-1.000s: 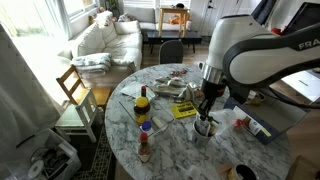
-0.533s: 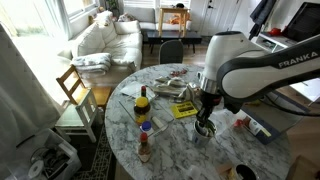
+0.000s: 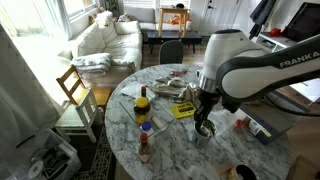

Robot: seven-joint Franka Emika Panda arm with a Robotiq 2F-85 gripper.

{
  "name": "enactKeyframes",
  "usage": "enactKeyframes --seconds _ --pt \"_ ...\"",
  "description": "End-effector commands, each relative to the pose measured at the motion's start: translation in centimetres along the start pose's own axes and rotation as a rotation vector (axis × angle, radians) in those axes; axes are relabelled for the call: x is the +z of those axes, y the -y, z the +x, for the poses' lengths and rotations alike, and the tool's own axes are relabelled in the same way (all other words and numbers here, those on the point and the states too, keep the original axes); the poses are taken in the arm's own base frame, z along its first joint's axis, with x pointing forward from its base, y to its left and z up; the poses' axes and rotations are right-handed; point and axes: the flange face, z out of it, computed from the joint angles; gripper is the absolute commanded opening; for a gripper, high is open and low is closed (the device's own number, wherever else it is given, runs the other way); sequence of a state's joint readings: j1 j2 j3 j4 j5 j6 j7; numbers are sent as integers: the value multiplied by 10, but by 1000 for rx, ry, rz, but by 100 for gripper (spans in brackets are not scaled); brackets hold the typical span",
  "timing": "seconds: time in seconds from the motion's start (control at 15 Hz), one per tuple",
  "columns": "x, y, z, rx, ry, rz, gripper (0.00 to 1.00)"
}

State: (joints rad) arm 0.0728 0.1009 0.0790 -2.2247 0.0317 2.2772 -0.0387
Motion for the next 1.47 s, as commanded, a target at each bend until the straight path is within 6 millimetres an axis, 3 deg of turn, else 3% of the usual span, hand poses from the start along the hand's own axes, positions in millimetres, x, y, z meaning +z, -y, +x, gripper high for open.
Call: enactKeyframes --seconds 0.0,0.13,0.2,0.4,0.6,0.8,1.13,1.4 --pt "-32 6 -3 -6 -48 -50 83" --pt "-49 2 -4 0 -84 -77 98" --pt "-55 -3 -7 5 -96 -84 100" --pt "-59 -14 -11 19 -120 -75 100" --pt "-53 -10 -3 -9 -138 -54 100" --pt "-41 9 5 -130 -88 -46 100" --pt "-4 35 15 -72 -8 -3 100" --pt "28 36 18 -9 39 -15 88"
